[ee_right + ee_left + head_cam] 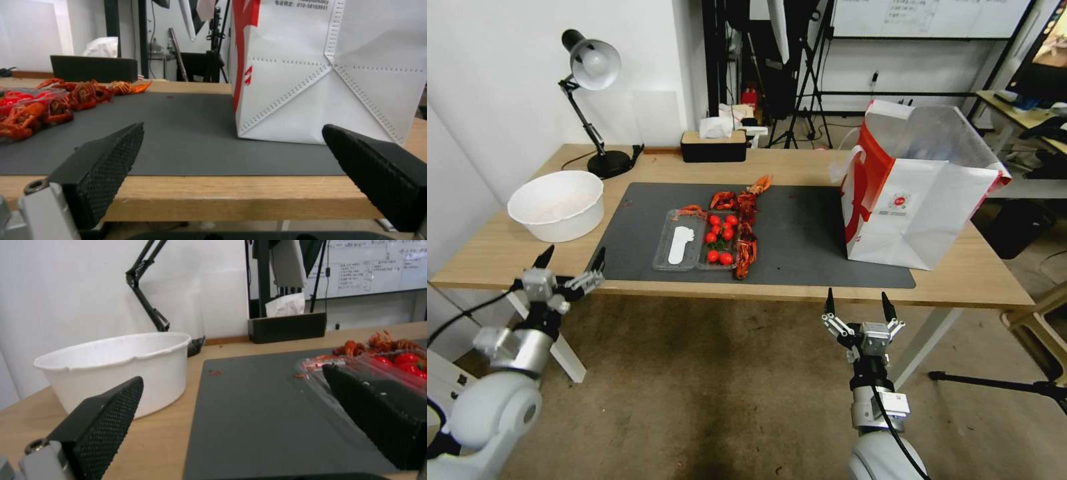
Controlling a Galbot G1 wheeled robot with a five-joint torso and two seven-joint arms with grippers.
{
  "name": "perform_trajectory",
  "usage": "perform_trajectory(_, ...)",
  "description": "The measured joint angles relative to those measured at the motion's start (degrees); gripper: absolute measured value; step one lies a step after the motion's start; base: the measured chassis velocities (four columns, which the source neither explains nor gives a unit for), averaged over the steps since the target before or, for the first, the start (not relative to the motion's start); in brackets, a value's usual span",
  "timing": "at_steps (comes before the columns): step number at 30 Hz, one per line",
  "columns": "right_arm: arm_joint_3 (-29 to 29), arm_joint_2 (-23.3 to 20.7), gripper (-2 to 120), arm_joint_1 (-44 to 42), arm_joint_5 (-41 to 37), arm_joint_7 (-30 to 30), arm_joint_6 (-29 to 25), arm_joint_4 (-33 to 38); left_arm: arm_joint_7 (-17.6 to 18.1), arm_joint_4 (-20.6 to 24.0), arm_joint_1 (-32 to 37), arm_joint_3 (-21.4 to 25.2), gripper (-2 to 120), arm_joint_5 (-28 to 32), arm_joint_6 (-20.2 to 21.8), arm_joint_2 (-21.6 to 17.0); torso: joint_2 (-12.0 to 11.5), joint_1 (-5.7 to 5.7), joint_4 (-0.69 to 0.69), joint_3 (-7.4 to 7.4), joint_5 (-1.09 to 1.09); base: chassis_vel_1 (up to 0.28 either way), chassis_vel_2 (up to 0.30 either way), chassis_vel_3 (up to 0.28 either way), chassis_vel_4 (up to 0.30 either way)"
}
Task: Pick up the trash from the table and place it into the takeout bag.
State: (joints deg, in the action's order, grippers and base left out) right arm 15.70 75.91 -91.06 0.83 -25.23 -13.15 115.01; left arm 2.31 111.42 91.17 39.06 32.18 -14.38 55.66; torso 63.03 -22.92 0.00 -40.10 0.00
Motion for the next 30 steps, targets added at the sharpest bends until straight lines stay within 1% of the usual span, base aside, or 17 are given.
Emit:
perform_trajectory(2, 0.0, 0.2, 100, -0.3, 0.1, 0.0, 0.1, 0.0, -0.4, -0.9, 0.8, -0.4, 100, -1.4, -1.9, 0.8, 0.0, 0.0, -0.01, 0.0, -0.01, 0.0, 0.0, 0.0, 0.0)
perform_trajectory(3, 0.0, 0.2, 100, -0.3, 0.1, 0.0, 0.1, 0.0, -0.4, -0.9, 0.8, -0.4, 100, -1.4, -1.9, 0.8, 0.0, 0.0, -0.01, 0.0, -0.01, 0.0, 0.0, 0.0, 0.0)
perform_trajectory(6, 0.1, 0.3, 100, -0.5, 0.2, 0.0, 0.1, 0.0, -0.7, -1.7, 1.6, -0.8, 100, -3.1, -3.7, 1.4, 0.0, 0.0, 0.0, 0.0, 0.0, 0.0, 0.0, 0.0, 0.0)
perform_trajectory(21, 0.1, 0.4, 100, -0.6, 0.3, -0.1, 0.1, 0.1, -0.8, -2.5, 1.9, -1.4, 100, -4.2, -4.9, 1.6, 0.0, 0.0, -0.01, 0.0, 0.0, 0.0, 0.0, 0.0, 0.0)
perform_trajectory(30, 0.3, 0.6, 100, -0.7, 0.3, -0.2, 0.2, 0.3, -1.1, -4.7, 1.8, -2.6, 100, -4.3, -5.8, 1.2, 0.0, 0.0, 0.0, -0.01, -0.01, 0.0, 0.0, 0.0, 0.0)
